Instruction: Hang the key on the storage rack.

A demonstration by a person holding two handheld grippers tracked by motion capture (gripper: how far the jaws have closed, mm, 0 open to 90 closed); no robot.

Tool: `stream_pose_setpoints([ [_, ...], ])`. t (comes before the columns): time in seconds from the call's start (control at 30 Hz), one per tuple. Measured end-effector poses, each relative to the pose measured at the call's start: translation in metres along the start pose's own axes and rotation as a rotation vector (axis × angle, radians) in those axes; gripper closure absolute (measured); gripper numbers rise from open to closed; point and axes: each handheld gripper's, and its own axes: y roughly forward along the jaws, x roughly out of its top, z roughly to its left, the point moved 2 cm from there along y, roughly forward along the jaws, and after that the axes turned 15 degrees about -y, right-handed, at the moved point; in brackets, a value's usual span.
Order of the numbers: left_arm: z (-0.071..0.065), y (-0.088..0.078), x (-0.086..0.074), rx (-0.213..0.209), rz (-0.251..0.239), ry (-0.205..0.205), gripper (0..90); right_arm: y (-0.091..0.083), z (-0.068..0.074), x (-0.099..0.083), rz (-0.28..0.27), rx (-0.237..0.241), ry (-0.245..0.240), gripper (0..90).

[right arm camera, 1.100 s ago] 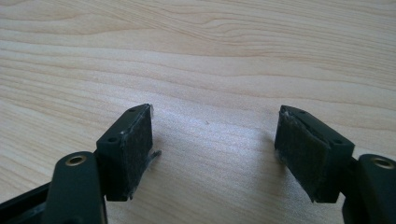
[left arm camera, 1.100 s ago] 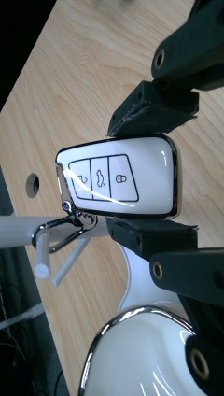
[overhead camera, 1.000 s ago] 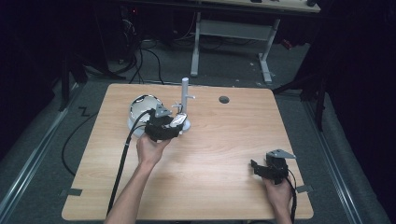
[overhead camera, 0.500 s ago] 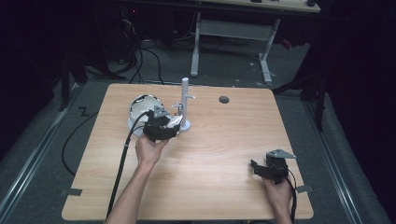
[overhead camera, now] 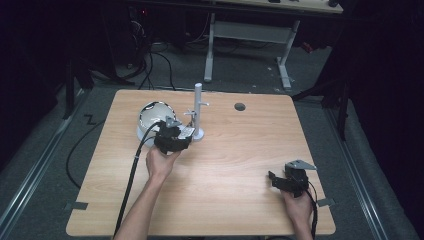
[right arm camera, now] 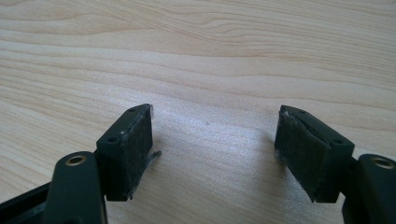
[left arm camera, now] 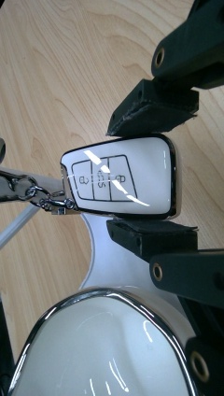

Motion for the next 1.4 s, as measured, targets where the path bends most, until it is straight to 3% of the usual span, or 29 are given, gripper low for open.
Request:
stream_pose_setpoints([
  [0.3,0.003,0.008,-0.005,0.016,0.009,-0.003,48.6,0.0,0.0,0.0,0.0,0.001,-0.003,27.8],
  [0.73,0.01,0.005,-0.011,0.028,-0.005,-0.036,45.8,0.0,0.0,0.0,0.0,0.0,-0.003,27.8],
  [1.4,0.013,-0.027,-0.01,0.006,-0.082,-0.038,39.7,0.0,0.0,0.0,0.0,0.0,-0.002,27.9],
])
